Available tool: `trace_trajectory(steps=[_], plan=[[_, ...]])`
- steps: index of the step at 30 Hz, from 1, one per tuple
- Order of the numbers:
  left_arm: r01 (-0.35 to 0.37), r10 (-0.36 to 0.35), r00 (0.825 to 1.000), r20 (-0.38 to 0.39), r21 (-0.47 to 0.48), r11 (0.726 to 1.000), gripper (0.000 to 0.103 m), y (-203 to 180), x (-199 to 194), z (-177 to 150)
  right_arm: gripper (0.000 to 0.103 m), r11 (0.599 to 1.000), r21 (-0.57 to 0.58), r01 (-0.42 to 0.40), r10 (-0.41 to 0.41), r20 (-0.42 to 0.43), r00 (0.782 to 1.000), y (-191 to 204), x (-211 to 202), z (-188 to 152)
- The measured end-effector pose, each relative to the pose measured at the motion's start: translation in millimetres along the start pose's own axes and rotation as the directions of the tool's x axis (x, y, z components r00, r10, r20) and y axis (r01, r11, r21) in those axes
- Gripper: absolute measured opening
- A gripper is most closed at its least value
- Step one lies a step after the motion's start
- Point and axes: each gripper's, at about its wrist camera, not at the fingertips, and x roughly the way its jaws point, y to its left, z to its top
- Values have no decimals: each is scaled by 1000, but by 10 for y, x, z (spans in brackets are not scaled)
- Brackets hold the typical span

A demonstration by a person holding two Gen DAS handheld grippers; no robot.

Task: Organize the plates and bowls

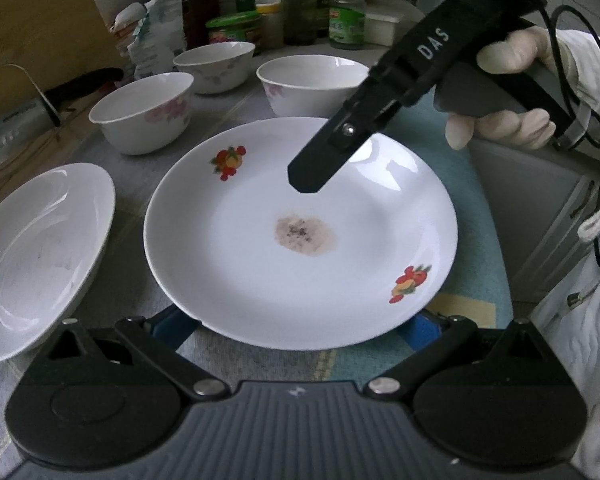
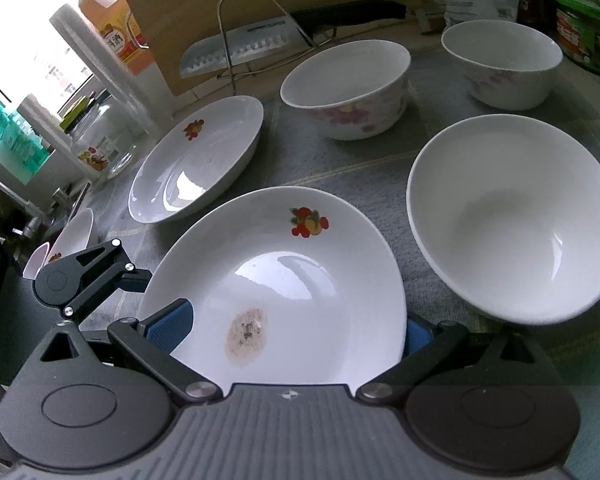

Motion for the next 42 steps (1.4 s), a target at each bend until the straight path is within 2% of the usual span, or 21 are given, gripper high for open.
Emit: trace_trajectory(steps=[13,25,32,42], plan=[[1,-1,1000,16,34,999,102,-1,-6,-5,103,997,78,1,-2,14,1000,-40,6,45],[0,-1,1000,6,55,998,102,-7,-64,-9,103,999,41,-3,5,-30,1000,12,18,26],[-2,1,1000,17,60,998,102,-4,-23,-11,103,992,122,-15,14,9,1000,-45,45,48],[-4,3,1000,16,58,998,102,-9,-41,-20,103,998,63,3,-2,-14,1000,24,50,54]])
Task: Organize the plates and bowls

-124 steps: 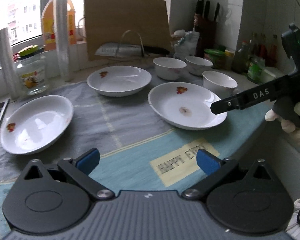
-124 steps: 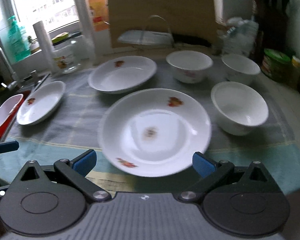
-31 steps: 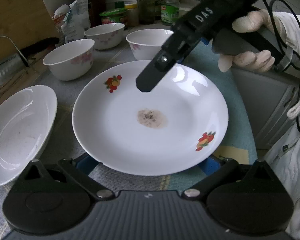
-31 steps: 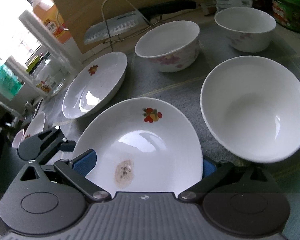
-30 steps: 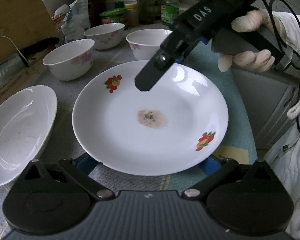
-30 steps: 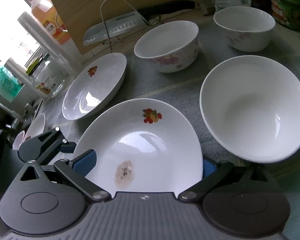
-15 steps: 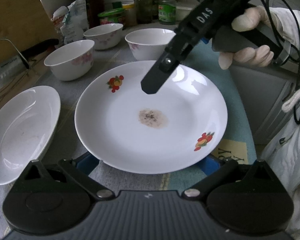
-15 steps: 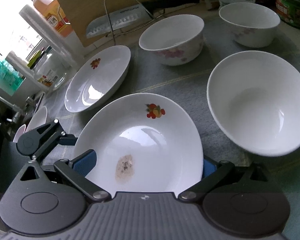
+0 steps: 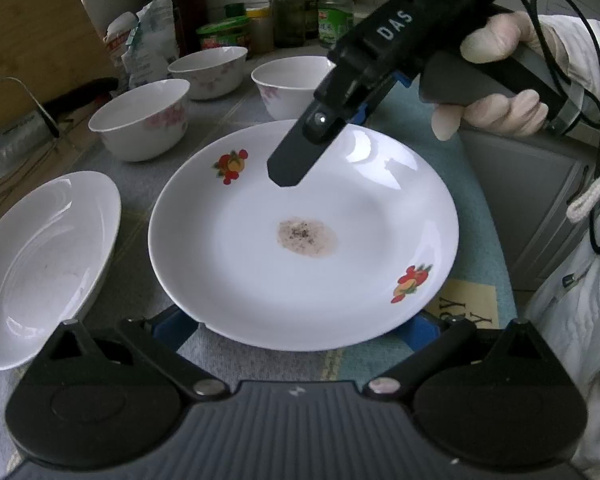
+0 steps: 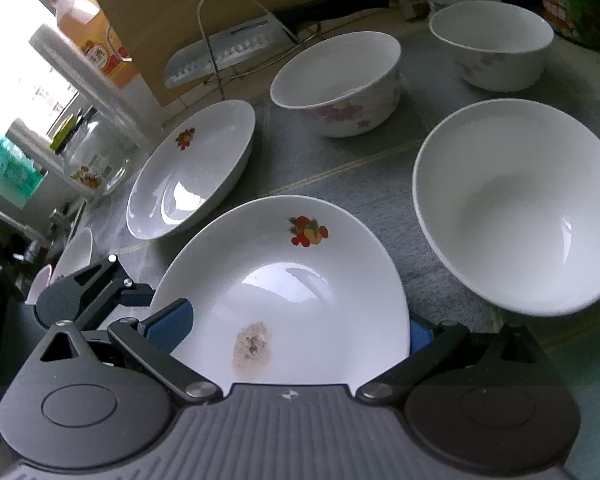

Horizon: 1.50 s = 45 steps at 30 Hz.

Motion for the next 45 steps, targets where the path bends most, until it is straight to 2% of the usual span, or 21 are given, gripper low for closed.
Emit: trace_trajectory(steps=[16,28,37,45], plan=[[-61,62,998,16,-27,998,102,-114,-160,-4,103,996,-86,-31,30,-18,999,124,-70,16],[-127,128,992,13,-92,988,102,-270,-337,-84,103,982,-167,-84,77,-49,996,280,-106,-2],[-189,193,981,11,-160,969,102,-380,-500,-182,103,960,-249,-126,109,-84,991,488,-78,27],[-258,266,964,-2,-240,936,102,-434,-688,-322,103,927,-329,-180,145,-129,981,763,60,97]])
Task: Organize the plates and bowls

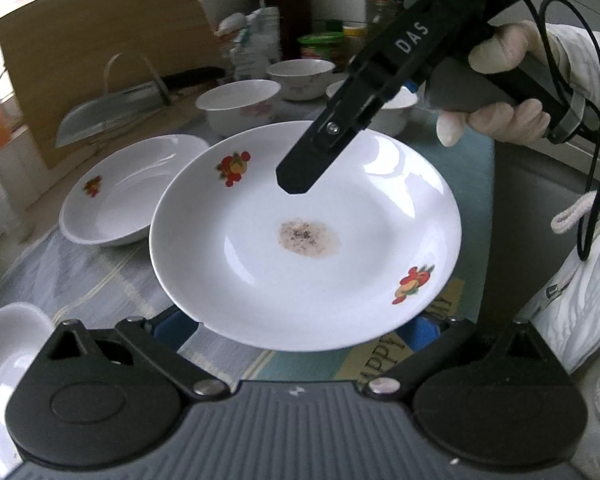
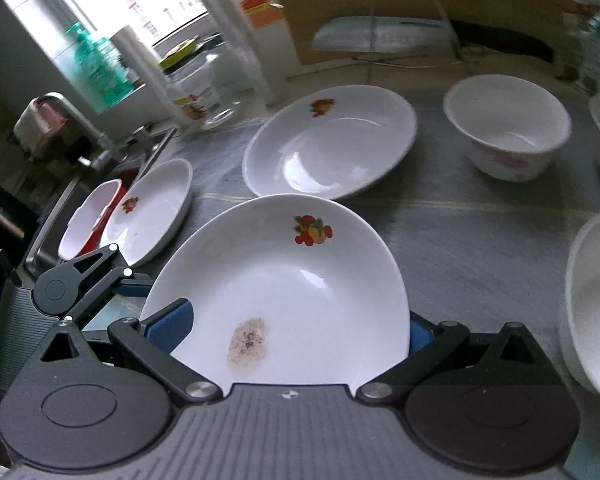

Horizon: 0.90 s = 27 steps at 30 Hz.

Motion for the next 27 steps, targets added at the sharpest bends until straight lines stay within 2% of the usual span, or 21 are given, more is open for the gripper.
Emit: trace_trajectory(steps=[11,27], plan=[[-97,97,995,4,-99,990,102,178,-305,-230,103,990,-122,-63,58,-42,997,393,289,290],[-218,219,976,-15,-205,954,102,672,-717,-588,103,953,-260,-153,128,-110,986,1057,902,734]])
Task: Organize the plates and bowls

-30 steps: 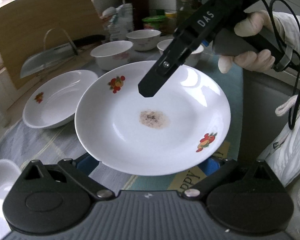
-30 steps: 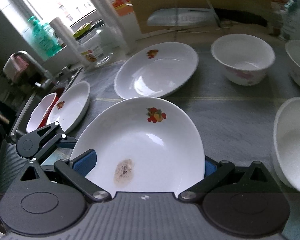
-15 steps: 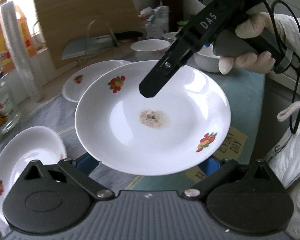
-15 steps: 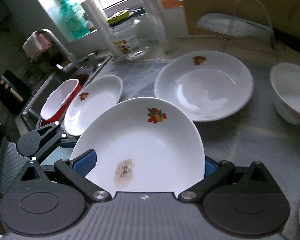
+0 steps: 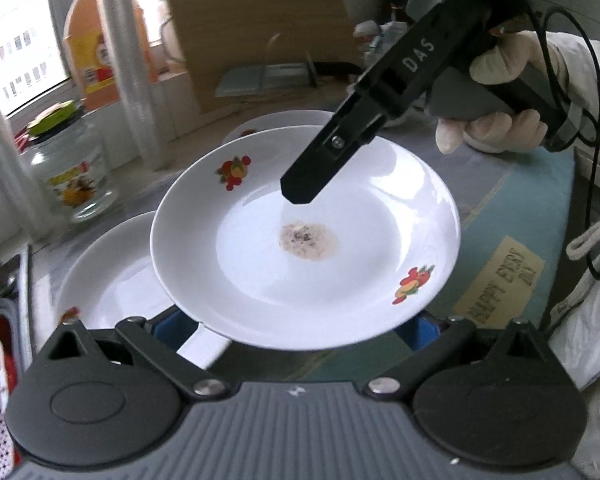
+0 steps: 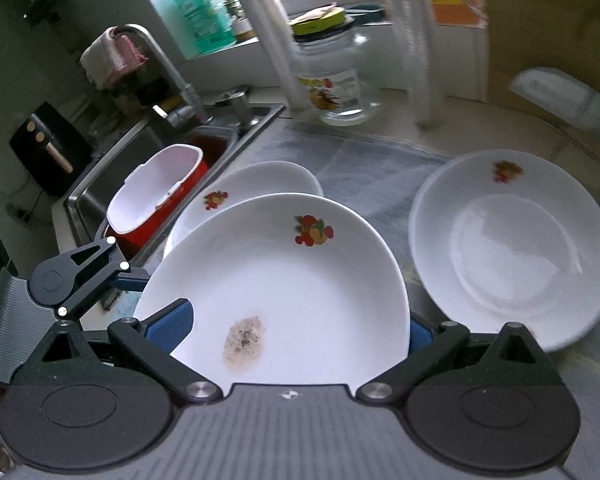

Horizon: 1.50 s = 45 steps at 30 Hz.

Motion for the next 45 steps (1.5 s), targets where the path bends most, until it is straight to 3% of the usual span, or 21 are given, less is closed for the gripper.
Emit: trace_trajectory(steps=[21,35,45], plan=[[-66,66,998,-10,-85,994,102,688,44,-171,103,995,-100,-27,20,-73,997,193,762,618],[-33,29,999,-30,-164,986,102,886,193,-221,103,993,-121,-12,0,-97,995,165,949,717],[-4,-19,995,-97,-229,973,102,1025,304,-174,103,995,-103,-14,2,-112,994,149,1009,749]])
